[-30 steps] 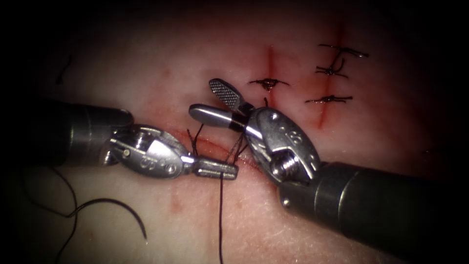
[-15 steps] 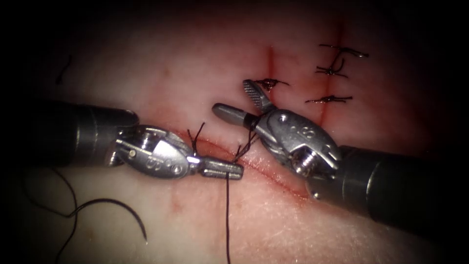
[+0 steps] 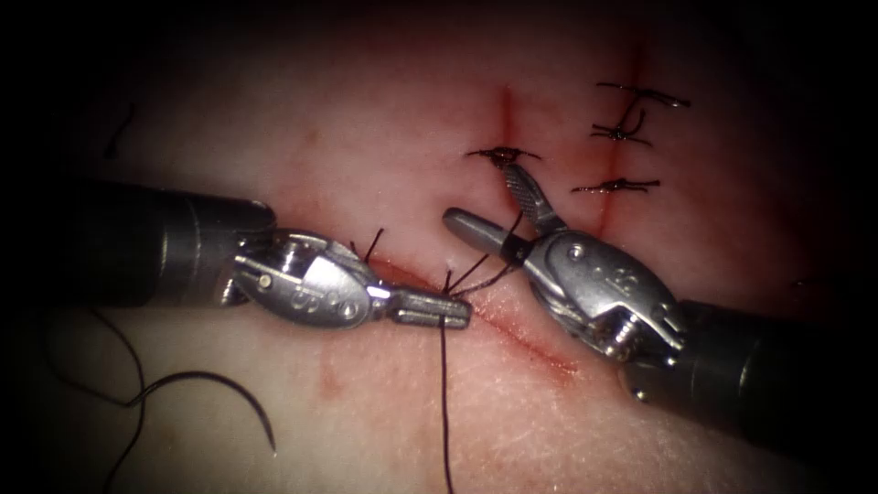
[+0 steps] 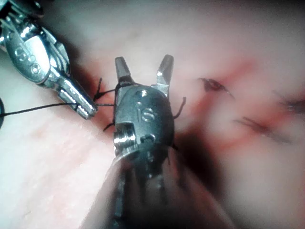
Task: Wound Closure
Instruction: Grab the suture tail with the right grasper.
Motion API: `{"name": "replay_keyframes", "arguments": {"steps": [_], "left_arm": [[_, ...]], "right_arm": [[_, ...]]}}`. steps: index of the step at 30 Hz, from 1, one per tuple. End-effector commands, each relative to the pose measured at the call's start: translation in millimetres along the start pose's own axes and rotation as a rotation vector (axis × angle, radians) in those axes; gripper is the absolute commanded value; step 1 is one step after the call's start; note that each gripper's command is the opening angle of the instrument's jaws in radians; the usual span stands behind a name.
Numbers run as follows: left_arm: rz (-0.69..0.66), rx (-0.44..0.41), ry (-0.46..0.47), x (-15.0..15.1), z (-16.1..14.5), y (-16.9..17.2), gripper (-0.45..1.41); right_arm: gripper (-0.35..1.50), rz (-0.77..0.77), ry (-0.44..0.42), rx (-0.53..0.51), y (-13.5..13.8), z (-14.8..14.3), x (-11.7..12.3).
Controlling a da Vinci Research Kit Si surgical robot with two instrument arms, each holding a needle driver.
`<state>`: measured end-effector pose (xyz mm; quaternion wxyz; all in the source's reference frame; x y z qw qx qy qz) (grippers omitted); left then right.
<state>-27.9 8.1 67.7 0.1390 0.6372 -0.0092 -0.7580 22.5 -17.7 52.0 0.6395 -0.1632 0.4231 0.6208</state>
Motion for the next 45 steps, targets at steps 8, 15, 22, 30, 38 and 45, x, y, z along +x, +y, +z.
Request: {"name": "replay_keyframes", "arguments": {"steps": [8, 15, 22, 30, 38, 45], "left_arm": [[0.001, -0.006, -0.001, -0.5, 0.9, 0.3, -0.45], [0.002, -0.007, -0.001, -0.5, 1.3, 0.2, -0.45], [0.003, -0.016, -0.004, -0.5, 1.4, 0.4, -0.45], [0.001, -0.027, -0.006, -0.5, 1.7, 0.6, -0.45], [-0.002, -0.035, -0.008, -0.4, 1.9, 0.9, -0.45], [-0.002, -0.04, -0.006, -0.4, 1.6, 1.0, -0.45]], "right_arm": [[1.13, -0.061, 0.12, -0.033, 0.8, 0.4, 0.0], [1.28, -0.089, 0.145, -0.095, 0.9, -0.7, -0.8], [1.23, 0.032, 0.045, -0.145, 1.7, 0.7, -2.9], [1.23, 0.117, -0.009, -0.149, 3.3, 3.1, -5.7], [1.15, 0.157, -0.096, -0.162, 2.5, 3.8, -8.9], [1.1, 0.168, -0.122, -0.191, 2.2, 2.7, -9.4]]}}
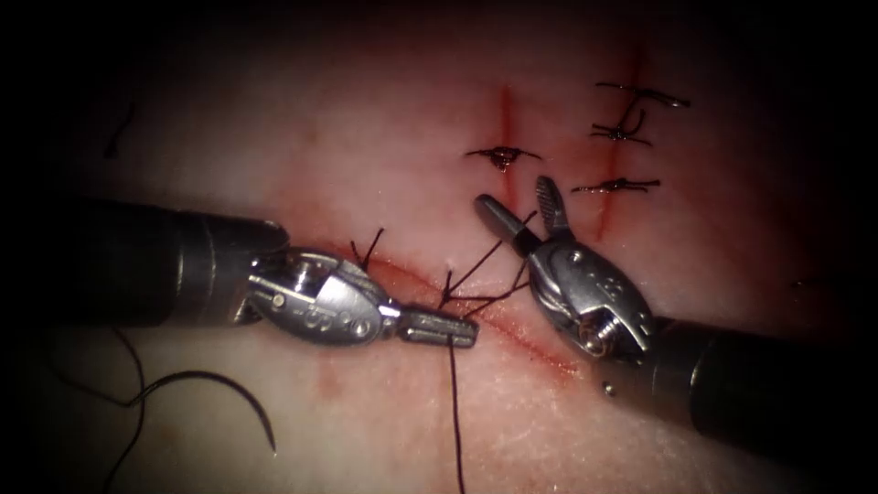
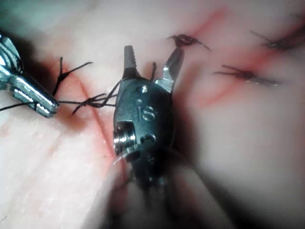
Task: Wound Closure
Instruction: Grab the suture tail with the right grasper.
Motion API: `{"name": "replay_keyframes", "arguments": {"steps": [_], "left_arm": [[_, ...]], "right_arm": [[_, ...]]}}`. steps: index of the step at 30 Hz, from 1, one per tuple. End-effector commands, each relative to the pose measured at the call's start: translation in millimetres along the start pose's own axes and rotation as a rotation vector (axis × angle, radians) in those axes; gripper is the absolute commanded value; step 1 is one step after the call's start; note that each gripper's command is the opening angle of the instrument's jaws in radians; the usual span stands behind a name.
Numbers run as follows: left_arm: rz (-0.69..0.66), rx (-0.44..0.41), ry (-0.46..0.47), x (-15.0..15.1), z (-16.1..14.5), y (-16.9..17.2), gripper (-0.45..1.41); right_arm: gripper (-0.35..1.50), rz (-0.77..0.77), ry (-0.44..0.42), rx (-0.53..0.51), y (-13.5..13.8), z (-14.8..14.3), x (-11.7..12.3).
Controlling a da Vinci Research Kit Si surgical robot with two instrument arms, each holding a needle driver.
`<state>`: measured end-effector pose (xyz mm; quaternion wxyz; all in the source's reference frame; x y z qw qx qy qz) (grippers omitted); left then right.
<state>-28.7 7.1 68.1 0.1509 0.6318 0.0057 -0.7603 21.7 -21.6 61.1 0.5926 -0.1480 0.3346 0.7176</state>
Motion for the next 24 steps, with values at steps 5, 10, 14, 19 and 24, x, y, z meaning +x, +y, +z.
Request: {"name": "replay_keyframes", "arguments": {"steps": [5, 10, 14, 19, 24], "left_arm": [[0.0, -0.001, 0.001, -0.4, 0.6, 0.1, -0.45], [0.001, -0.006, 0.003, -0.2, 0.3, 0.2, -0.45], [-0.001, -0.011, 0.011, -0.3, -0.1, 0.0, -0.45], [-0.02, -0.007, -0.001, -0.3, -1.1, -0.6, -0.45], [-0.072, 0.004, -0.023, -0.5, -2.8, -2.0, -0.45]], "right_arm": [[0.93, 0.019, -0.006, 0.02, -1.3, -0.1, -0.5], [-0.35, 0.022, 0.046, -0.043, -1.3, -0.5, -0.3], [-0.35, -0.011, 0.074, -0.067, -1.9, -1.1, 0.1], [-0.35, -0.101, 0.098, 0.005, -3.8, -2.3, 0.5], [-0.35, -0.188, 0.159, 0.09, -7.2, -4.3, 1.2]]}}
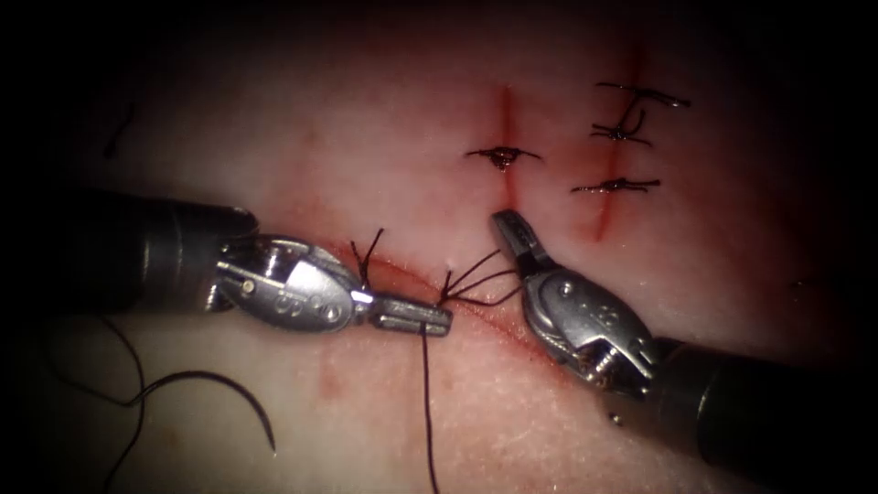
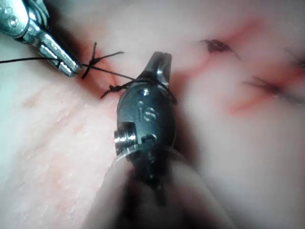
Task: Wound Closure
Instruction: Grab the suture tail with the right grasper, then pull the right tool down and the left tool up to secure the knot.
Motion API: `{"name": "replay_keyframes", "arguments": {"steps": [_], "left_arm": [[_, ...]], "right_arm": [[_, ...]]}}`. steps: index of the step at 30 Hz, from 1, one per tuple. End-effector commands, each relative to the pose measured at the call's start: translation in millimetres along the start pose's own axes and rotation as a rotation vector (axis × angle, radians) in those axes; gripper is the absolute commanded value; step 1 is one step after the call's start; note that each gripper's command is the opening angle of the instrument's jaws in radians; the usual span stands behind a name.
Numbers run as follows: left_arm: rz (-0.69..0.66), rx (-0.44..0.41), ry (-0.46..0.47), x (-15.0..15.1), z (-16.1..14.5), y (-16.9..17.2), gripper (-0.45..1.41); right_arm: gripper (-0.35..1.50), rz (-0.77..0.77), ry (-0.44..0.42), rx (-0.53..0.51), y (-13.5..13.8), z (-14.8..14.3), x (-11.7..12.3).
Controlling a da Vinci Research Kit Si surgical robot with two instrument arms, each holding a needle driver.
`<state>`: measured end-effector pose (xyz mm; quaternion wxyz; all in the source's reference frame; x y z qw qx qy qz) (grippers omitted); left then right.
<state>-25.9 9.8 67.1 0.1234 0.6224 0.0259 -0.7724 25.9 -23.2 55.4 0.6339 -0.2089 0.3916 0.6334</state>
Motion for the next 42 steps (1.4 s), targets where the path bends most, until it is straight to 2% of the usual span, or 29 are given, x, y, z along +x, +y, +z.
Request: {"name": "replay_keyframes", "arguments": {"steps": [1, 2, 7, 11, 14, 15, 17, 18, 21, 30, 34, 39, 42], "left_arm": [[-0.001, 0.002, 0.0, -0.4, 0.6, 0.1, -0.45], [-0.017, 0.014, -0.017, -0.7, -0.3, -0.8, -0.45], [-0.045, 0.026, -0.043, -1.8, -1.9, -2.8, -0.45], [-0.102, 0.042, -0.078, -5.1, -3.1, -6.5, -0.45], [-0.125, 0.051, -0.09, -6.7, -3.2, -8.1, -0.45], [-0.152, 0.065, -0.101, -8.6, -3.0, -9.7, -0.45], [-0.16, 0.065, -0.112, -9.4, -2.9, -10.3, -0.45], [-0.177, 0.058, -0.132, -11.2, -2.6, -11.6, -0.45], [-0.182, 0.06, -0.147, -13.3, -2.2, -13.2, -0.45], [-0.198, 0.074, -0.169, -15.6, -1.5, -15.8, -0.45], [-0.226, 0.143, -0.176, -16.5, -1.4, -17.9, -0.45], [-0.178, 0.277, -0.187, -17.8, -0.9, -21.2, -0.45], [-0.154, 0.314, -0.202, -18.5, -0.7, -22.3, -0.45]], "right_arm": [[-0.35, -0.004, 0.008, 0.012, -1.6, 0.3, 0.2], [-0.35, -0.015, 0.023, 0.035, -2.7, -0.5, 0.7], [-0.35, -0.042, 0.04, 0.063, -3.7, -1.7, 0.8], [-0.35, -0.059, 0.046, 0.076, -3.5, -2.4, 0.2], [-0.35, -0.067, 0.053, 0.088, -3.6, -2.7, -0.2], [-0.35, -0.078, 0.056, 0.097, -3.9, -3.1, -0.7], [-0.35, -0.08, 0.055, 0.103, -4.1, -3.3, -0.9], [-0.35, -0.09, 0.061, 0.11, -4.3, -3.9, -1.4], [-0.35, -0.099, 0.057, 0.125, -4.7, -4.7, -2.2], [-0.35, -0.132, 0.026, 0.154, -5.9, -6.4, -4.3], [-0.35, -0.144, 0.024, 0.169, -6.8, -7.2, -4.8], [-0.35, -0.149, 0.019, 0.172, -6.9, -7.6, -5.2], [-0.35, -0.156, 0.01, 0.174, -7.2, -8.0, -5.8]]}}
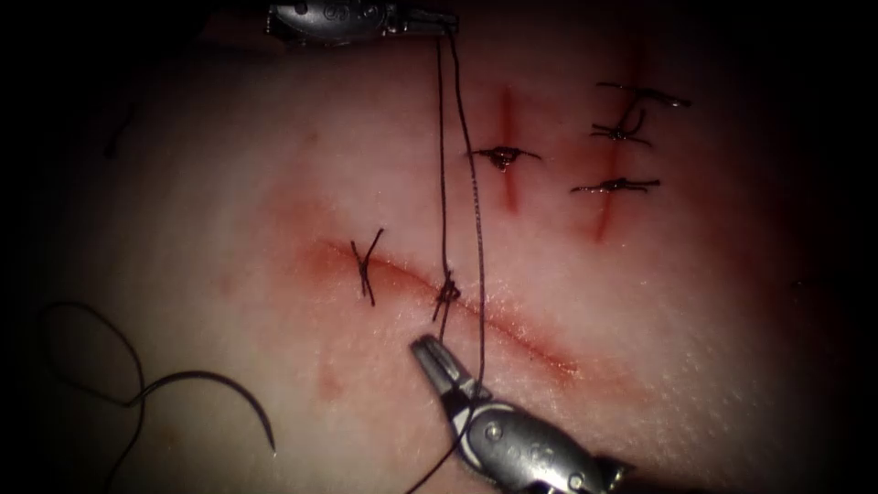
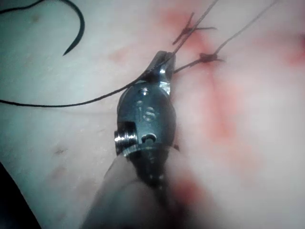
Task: Wound Closure
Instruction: Pull the right tool down and the left tool up to secure the knot.
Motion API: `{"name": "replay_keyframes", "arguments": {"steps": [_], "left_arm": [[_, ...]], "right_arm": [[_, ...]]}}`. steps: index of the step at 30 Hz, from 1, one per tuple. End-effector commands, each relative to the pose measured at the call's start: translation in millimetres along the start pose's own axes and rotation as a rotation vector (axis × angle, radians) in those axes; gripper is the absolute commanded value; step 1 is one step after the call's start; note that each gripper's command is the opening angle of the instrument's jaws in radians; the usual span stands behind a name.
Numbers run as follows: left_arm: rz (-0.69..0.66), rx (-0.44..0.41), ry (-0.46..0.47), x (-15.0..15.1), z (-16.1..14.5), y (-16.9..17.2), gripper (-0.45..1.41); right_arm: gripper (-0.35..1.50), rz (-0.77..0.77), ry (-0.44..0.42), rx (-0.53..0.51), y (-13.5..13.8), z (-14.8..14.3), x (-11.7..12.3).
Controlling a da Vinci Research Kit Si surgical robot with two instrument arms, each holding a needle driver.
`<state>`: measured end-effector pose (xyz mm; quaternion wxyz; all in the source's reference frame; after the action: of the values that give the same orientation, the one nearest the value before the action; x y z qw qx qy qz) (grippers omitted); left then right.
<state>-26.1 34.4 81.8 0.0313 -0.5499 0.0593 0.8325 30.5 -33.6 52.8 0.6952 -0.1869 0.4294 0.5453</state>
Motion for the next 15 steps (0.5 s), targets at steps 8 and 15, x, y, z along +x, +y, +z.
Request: {"name": "replay_keyframes", "arguments": {"steps": [8, 15], "left_arm": [[0.014, 0.059, -0.036, -3.1, 2.1, -2.5, -0.45], [0.015, 0.105, -0.043, -4.8, 2.4, -3.7, -0.45]], "right_arm": [[-0.35, -0.022, -0.033, 0.038, -3.4, -0.5, -2.2], [-0.35, -0.033, -0.051, 0.05, -4.4, -1.3, -2.8]]}}
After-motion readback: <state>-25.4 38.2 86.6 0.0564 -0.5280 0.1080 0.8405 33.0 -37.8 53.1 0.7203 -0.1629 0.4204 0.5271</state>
